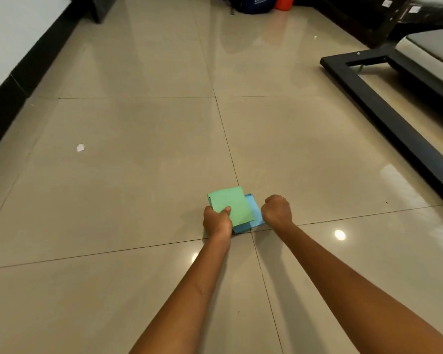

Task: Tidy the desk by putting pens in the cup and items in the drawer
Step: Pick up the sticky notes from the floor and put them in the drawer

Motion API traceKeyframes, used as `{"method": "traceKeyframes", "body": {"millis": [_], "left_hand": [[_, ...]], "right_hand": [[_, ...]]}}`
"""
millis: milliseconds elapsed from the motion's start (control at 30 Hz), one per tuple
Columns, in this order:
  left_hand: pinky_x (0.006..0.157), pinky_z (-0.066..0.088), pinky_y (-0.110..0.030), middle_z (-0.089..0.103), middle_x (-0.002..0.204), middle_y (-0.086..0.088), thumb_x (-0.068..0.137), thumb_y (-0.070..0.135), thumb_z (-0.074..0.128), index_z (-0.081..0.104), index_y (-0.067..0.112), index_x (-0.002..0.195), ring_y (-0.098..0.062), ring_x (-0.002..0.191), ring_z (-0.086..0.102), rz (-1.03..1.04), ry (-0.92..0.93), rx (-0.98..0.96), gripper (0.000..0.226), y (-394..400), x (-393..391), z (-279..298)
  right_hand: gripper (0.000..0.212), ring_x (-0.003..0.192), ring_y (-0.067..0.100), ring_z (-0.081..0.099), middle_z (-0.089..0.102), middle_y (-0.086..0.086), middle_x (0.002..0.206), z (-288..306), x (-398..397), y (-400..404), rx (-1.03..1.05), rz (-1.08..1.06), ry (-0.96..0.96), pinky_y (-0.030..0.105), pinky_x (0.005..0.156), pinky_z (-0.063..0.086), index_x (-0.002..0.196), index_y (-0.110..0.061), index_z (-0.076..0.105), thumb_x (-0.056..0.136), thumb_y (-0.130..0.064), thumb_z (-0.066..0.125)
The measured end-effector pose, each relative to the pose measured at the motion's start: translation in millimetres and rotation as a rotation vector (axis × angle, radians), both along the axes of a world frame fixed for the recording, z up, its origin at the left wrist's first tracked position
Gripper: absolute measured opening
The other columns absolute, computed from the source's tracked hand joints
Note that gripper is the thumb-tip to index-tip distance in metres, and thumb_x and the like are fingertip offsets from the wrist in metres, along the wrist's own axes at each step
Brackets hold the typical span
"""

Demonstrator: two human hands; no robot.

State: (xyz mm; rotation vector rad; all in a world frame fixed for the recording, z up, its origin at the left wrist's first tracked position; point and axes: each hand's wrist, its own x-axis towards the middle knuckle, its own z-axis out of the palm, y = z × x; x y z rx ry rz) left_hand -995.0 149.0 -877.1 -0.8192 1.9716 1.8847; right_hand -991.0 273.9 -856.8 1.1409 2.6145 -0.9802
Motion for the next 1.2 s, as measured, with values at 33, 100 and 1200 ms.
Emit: {"method": "traceKeyframes", "body": {"millis": [33, 100, 1200], "left_hand": [[0.075, 0.045, -0.028, 0.063, 0.116, -0.015, 0.091, 0.011, 0.06, 0.055, 0.001, 0.117, -0.032, 0.103, 0.061, 0.045, -0.022, 0.02, 0.029, -1.4, -0.2, -0.9], [0.076, 0.046, -0.029, 0.063, 0.116, -0.015, 0.092, 0.01, 0.058, 0.055, 0.001, 0.117, -0.031, 0.101, 0.061, 0.108, -0.034, 0.027, 0.027, -6.2, -3.3, -3.3], [0.067, 0.06, -0.04, 0.061, 0.107, -0.013, 0.104, 0.027, 0.031, 0.052, 0.011, 0.115, -0.03, 0.094, 0.063, -0.155, 0.137, 0.273, 0.029, 36.0, 12.7, 33.7]], "right_hand": [[0.019, 0.113, 0.035, 0.053, 0.058, 0.017, 0.119, -5.2, 1.1, -3.9, 0.049, 0.072, -0.037, 0.037, 0.092, 0.045, 0.103, -0.006, 0.058, 0.088, -0.007, 0.046], [0.034, 0.121, 0.032, 0.044, 0.048, 0.014, 0.128, -12.9, 2.2, -13.6, 0.092, 0.183, -0.122, 0.041, 0.096, 0.04, 0.117, -0.005, 0.05, 0.091, -0.026, 0.054], [0.023, 0.075, 0.027, 0.064, 0.071, 0.011, 0.082, 12.5, 25.9, 24.0, -0.294, -0.022, 0.479, 0.038, 0.07, 0.052, 0.092, -0.003, 0.072, 0.09, -0.022, 0.06]]}}
